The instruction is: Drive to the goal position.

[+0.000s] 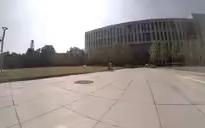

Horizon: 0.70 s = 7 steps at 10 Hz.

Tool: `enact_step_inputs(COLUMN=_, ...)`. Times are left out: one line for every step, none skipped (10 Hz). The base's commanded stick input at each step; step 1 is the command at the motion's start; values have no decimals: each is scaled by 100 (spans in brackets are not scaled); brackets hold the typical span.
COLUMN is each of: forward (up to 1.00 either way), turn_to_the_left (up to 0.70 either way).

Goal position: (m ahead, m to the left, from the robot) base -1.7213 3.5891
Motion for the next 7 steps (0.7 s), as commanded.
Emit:
enact_step_inputs(forward=70, turn_to_the_left=-31)
enact_step_inputs(forward=70, turn_to_the_left=-31)
enact_step_inputs(forward=70, turn_to_the_left=-27)
enact_step_inputs(forward=70, turn_to_the_left=0)
enact_step_inputs(forward=70, turn_to_the_left=0)
enact_step_inputs(forward=70, turn_to_the_left=0)
enact_step_inputs(forward=70, turn_to_the_left=0)
